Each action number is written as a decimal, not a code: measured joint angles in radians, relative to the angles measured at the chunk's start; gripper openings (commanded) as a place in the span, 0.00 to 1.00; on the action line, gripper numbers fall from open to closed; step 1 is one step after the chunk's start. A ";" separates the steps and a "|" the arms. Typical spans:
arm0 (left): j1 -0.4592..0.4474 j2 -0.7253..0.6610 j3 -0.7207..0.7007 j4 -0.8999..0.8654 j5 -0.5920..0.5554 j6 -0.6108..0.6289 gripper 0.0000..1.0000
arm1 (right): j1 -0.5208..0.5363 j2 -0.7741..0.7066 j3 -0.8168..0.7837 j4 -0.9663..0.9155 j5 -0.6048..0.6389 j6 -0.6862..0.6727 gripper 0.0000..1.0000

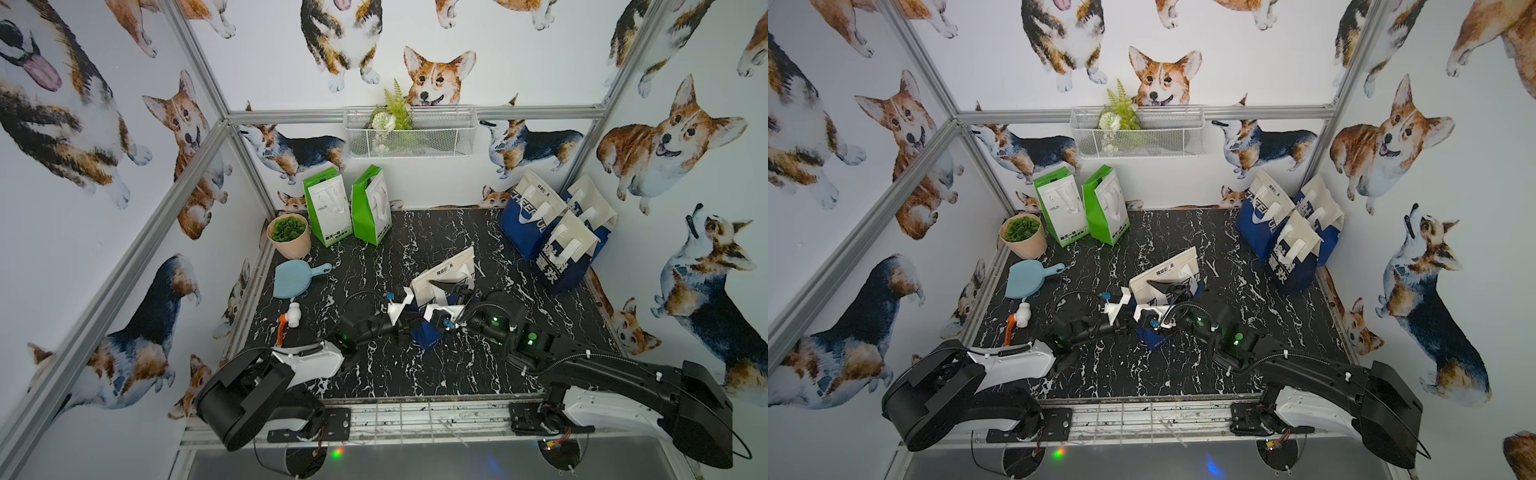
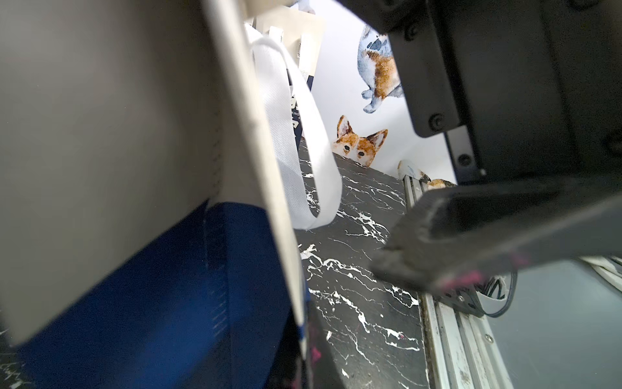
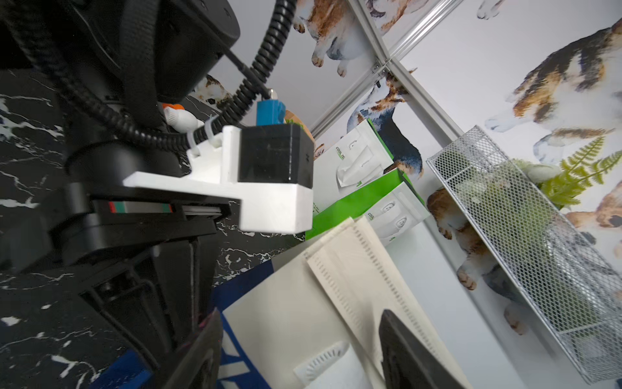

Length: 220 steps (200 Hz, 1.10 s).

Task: Open the takeout bag
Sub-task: Adjust the takeout bag at the center of the board, then open the takeout bag at the center of the board.

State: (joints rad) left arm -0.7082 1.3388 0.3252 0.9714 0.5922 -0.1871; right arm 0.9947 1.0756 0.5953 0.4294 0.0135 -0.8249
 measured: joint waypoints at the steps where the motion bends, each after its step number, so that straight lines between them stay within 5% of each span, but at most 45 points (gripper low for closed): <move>1: 0.000 0.000 0.000 0.000 0.000 0.000 0.00 | 0.000 0.004 0.000 0.008 0.002 -0.003 0.70; 106: -0.006 -0.020 0.000 0.001 -0.007 -0.018 0.00 | 0.006 0.152 0.002 0.307 0.115 -0.094 0.47; 149: -0.008 -0.021 0.000 0.005 -0.016 -0.019 0.00 | 0.006 0.169 0.027 0.327 0.145 -0.096 0.41; 195: -0.008 -0.023 0.002 0.011 -0.023 -0.023 0.00 | 0.006 0.180 0.037 0.308 0.136 -0.096 0.18; 220: -0.010 -0.025 0.002 0.011 -0.023 -0.023 0.00 | 0.006 0.177 0.047 0.273 0.120 -0.095 0.14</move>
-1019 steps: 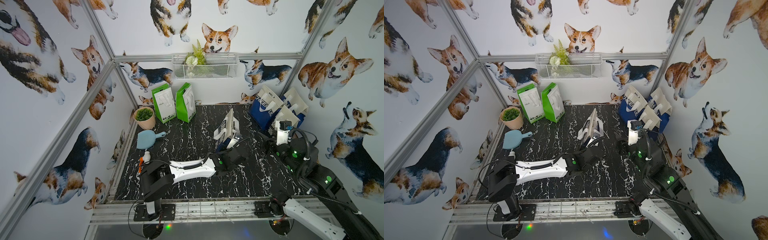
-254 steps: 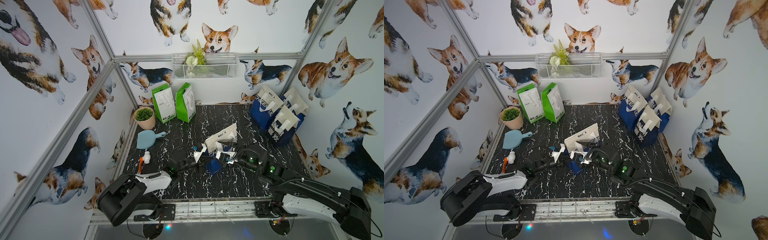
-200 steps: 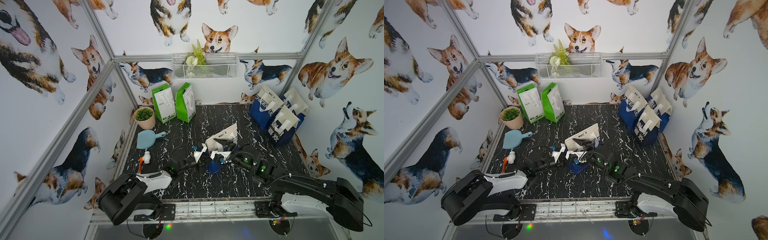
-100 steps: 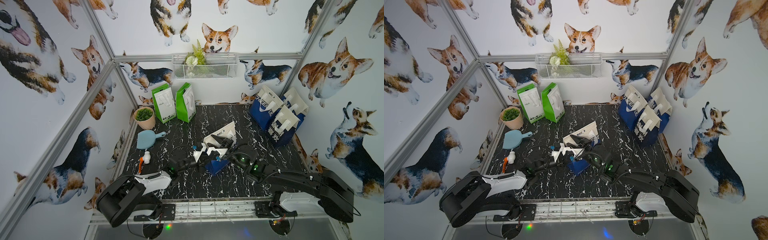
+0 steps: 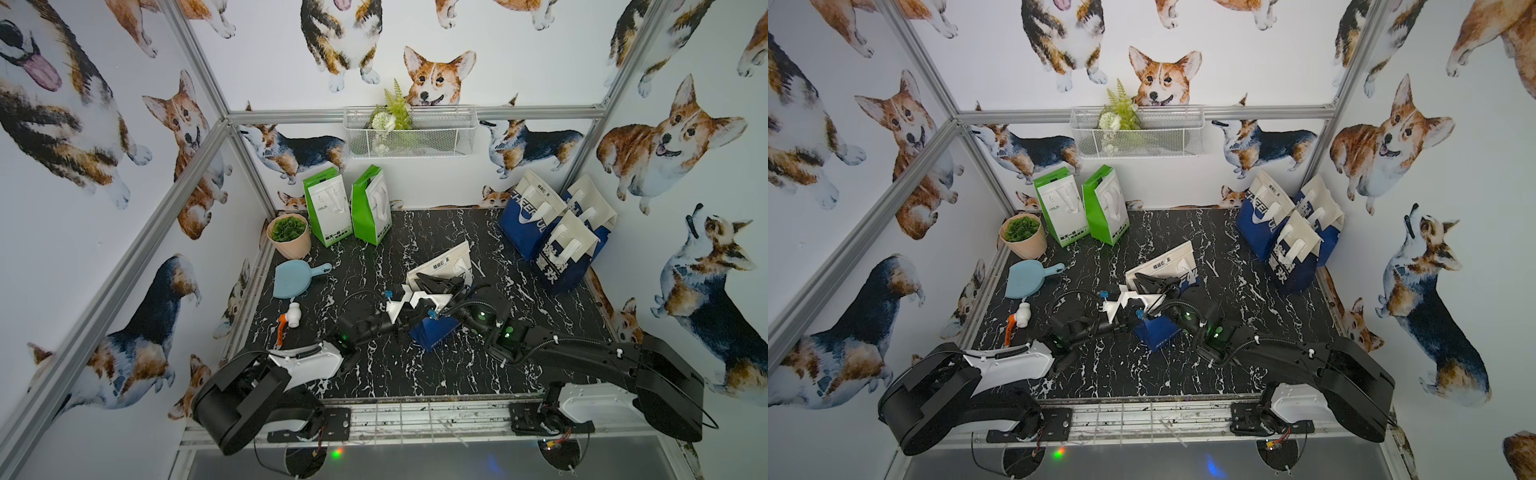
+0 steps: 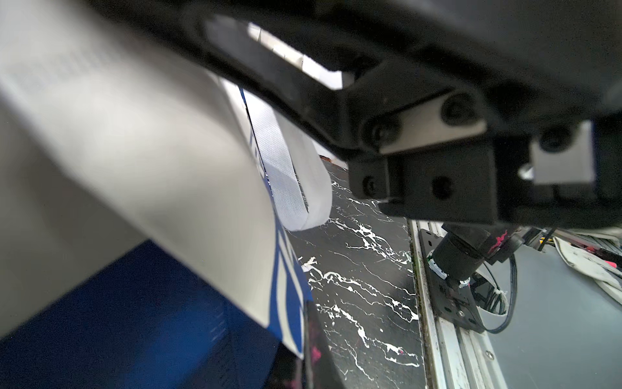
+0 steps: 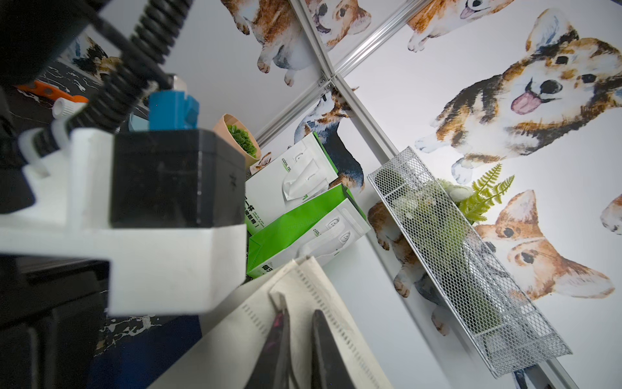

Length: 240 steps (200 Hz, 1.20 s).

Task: Open the takeout bag
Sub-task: Open the takeout bag at the center of the board.

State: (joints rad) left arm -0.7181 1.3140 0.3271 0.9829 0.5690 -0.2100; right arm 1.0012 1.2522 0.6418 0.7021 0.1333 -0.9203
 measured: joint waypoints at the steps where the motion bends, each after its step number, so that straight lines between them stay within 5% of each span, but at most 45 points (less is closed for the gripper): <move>1: 0.000 0.000 0.000 0.000 0.000 0.000 0.00 | 0.000 0.000 0.000 -0.001 0.000 0.000 0.14; 23: -0.001 -0.002 0.000 -0.002 0.000 0.000 0.00 | 0.000 -0.007 0.009 -0.031 -0.006 0.000 0.12; 32: -0.001 -0.002 0.000 -0.002 0.000 0.000 0.00 | 0.000 -0.008 0.013 -0.039 -0.007 0.000 0.00; 163: -0.002 -0.026 0.003 -0.047 0.005 0.016 0.00 | -0.007 -0.101 0.102 -0.142 0.114 0.112 0.00; 233: -0.003 -0.041 -0.001 -0.061 0.004 0.024 0.00 | -0.015 -0.190 0.200 -0.382 0.112 0.165 0.00; 240: -0.003 -0.048 -0.003 -0.063 0.004 0.025 0.00 | -0.015 -0.207 0.195 -0.413 0.093 0.165 0.12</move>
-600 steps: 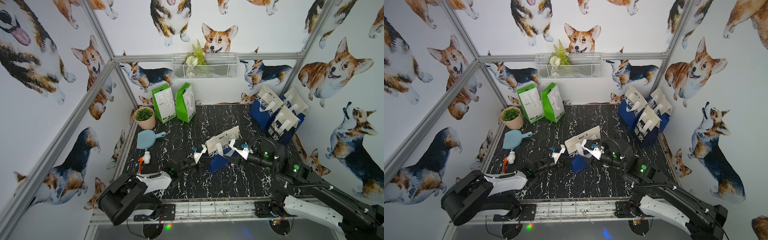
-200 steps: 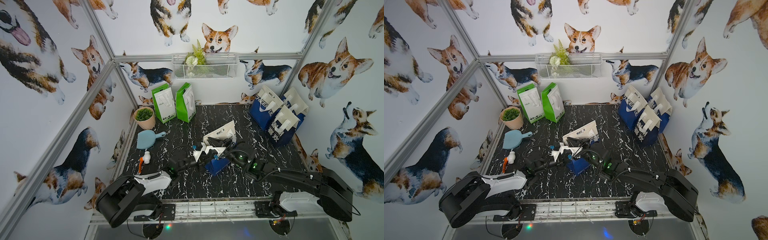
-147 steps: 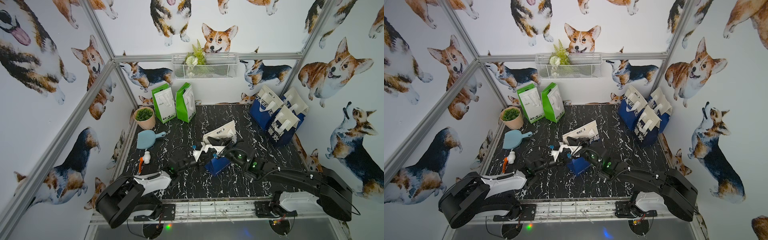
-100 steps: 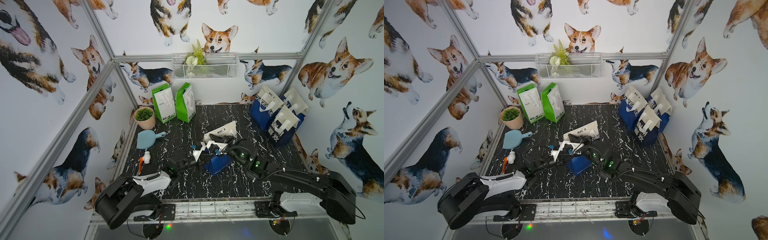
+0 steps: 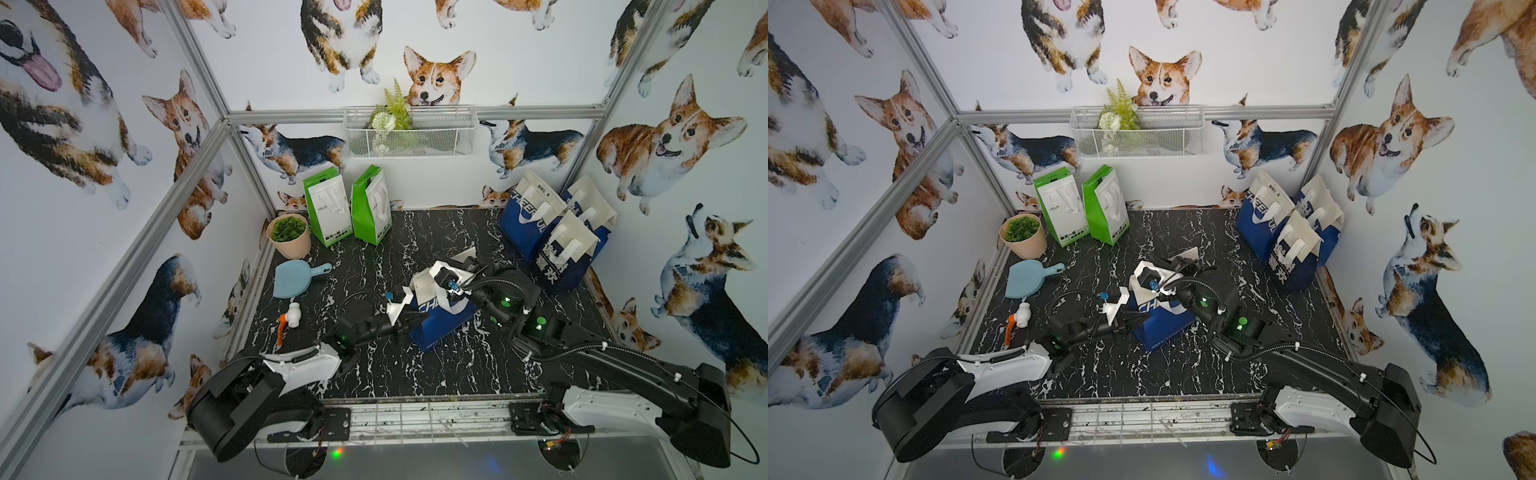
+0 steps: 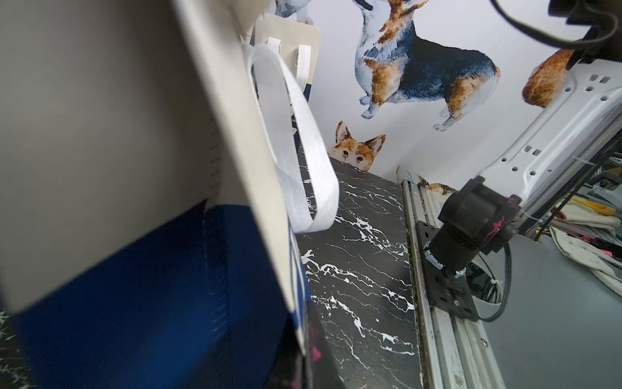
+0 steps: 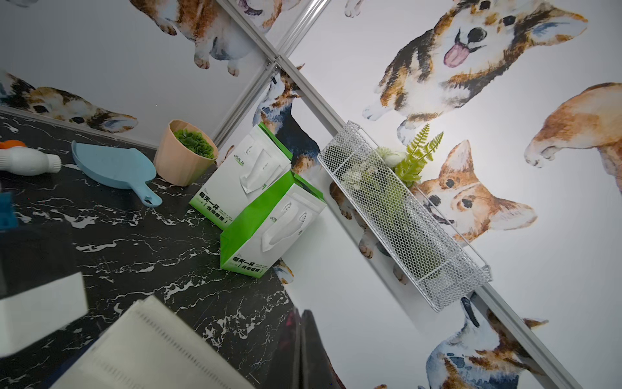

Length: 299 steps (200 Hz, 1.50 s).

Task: Open the takeout bag
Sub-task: Open the takeout bag at the center of the board.

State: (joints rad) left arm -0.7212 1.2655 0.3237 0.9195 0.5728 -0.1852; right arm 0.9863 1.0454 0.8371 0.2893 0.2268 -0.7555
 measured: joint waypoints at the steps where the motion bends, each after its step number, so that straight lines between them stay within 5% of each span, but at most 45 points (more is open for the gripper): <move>1: 0.000 0.000 0.000 0.000 0.000 0.000 0.00 | 0.000 0.000 0.000 0.000 0.000 0.000 0.14; 19: 0.000 -0.013 -0.003 -0.005 0.000 0.003 0.00 | 0.000 -0.047 -0.040 -0.051 -0.063 0.003 0.36; 33: -0.002 -0.018 -0.005 -0.011 -0.003 0.006 0.00 | 0.000 -0.081 -0.070 -0.101 -0.125 -0.011 0.41; 81: -0.008 -0.020 -0.005 -0.018 -0.002 0.006 0.00 | 0.008 -0.066 -0.097 -0.193 -0.265 -0.112 0.41; 299: -0.011 -0.011 -0.002 -0.021 -0.003 0.006 0.00 | 0.017 0.055 -0.095 -0.029 -0.148 -0.215 0.38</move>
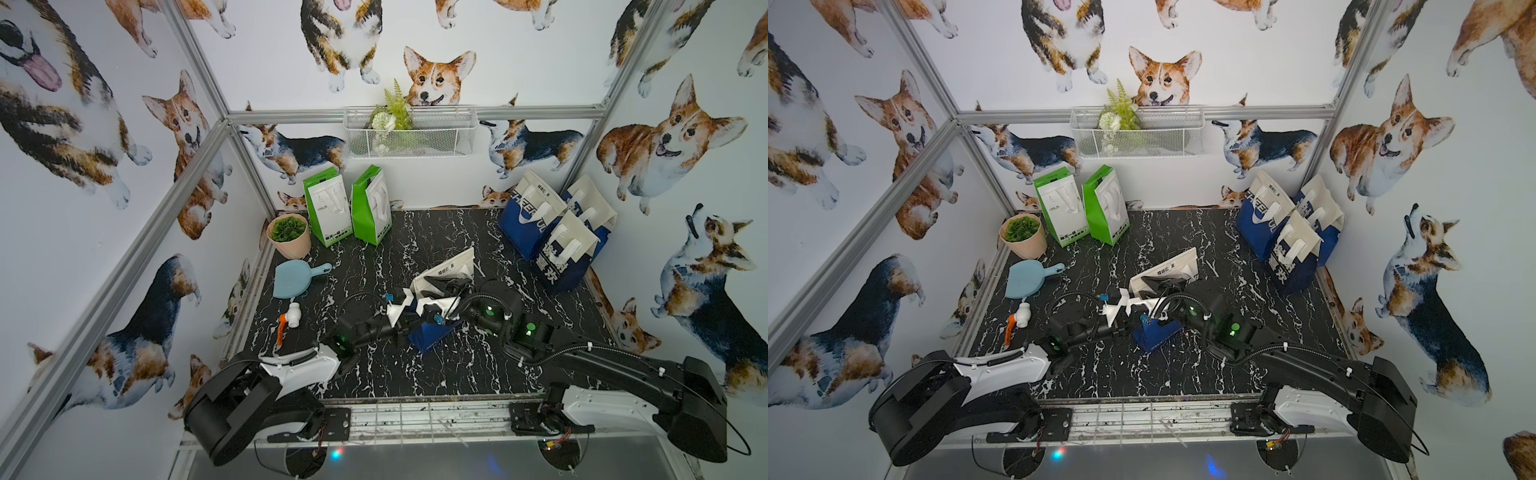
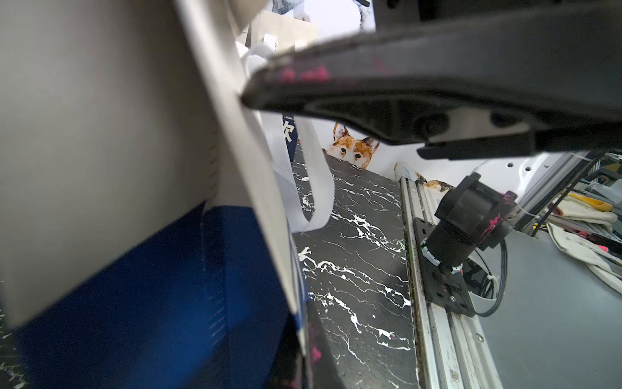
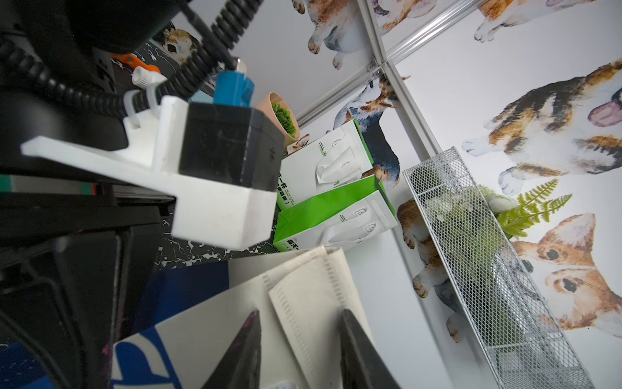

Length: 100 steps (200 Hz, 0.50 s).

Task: Open the takeout bag
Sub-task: Open the takeout bag at the center of the board.

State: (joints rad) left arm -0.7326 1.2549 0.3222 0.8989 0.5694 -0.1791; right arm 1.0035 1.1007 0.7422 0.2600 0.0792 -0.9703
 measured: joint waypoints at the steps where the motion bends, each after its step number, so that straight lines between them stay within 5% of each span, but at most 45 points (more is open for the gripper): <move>1: 0.000 0.000 0.000 0.000 0.000 0.000 0.00 | 0.000 0.001 0.000 0.002 0.000 0.000 0.38; 100: 0.000 -0.005 0.001 0.000 -0.006 0.003 0.00 | 0.003 0.013 0.002 0.045 0.029 0.002 0.00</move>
State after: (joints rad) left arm -0.7326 1.2499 0.3229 0.8986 0.5629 -0.1757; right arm 1.0069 1.1137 0.7444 0.3046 0.1085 -0.9688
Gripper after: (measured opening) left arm 0.054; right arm 0.048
